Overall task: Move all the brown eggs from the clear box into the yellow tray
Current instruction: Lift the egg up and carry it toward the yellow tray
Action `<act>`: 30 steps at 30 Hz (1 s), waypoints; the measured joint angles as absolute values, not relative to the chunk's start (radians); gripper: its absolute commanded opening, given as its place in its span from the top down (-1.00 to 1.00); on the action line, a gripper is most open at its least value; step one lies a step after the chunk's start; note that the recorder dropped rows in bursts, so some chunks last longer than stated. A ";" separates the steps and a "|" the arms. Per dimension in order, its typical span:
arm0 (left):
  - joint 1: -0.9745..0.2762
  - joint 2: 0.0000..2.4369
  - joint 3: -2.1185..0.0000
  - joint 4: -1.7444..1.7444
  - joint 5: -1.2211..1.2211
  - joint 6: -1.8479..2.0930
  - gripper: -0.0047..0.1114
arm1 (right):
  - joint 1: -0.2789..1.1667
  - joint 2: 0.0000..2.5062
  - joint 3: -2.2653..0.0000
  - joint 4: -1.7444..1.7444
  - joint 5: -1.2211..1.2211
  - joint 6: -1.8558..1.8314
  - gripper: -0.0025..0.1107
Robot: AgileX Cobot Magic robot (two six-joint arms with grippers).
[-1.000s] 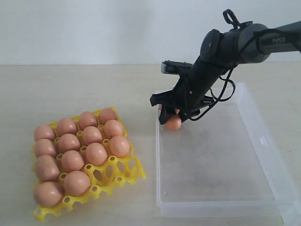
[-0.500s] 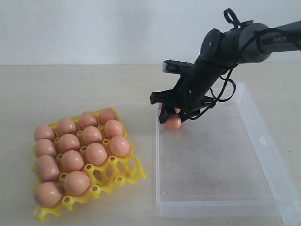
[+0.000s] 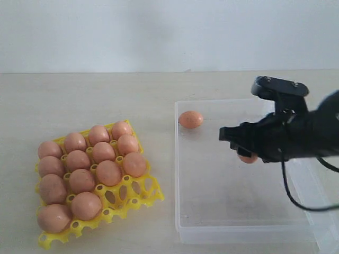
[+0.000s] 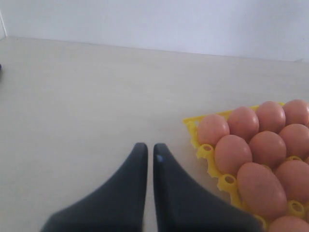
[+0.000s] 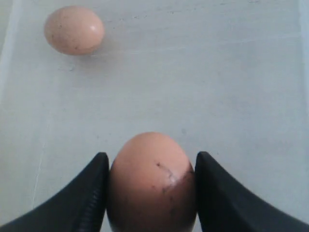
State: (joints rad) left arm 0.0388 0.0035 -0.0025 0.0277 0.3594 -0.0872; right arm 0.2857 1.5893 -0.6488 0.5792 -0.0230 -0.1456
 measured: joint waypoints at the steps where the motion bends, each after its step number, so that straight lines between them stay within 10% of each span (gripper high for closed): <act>1: 0.039 0.003 -0.003 0.028 0.359 -0.087 0.85 | 0.317 1.528 -0.568 0.580 -0.126 -0.146 0.96; 11: 0.039 0.003 -0.003 0.028 0.359 -0.087 0.85 | 0.496 1.108 -0.368 0.269 -0.575 0.012 0.96; 30: 0.039 0.003 -0.003 0.028 0.359 -0.087 0.85 | 0.499 1.080 -0.366 -0.045 -0.805 0.421 0.96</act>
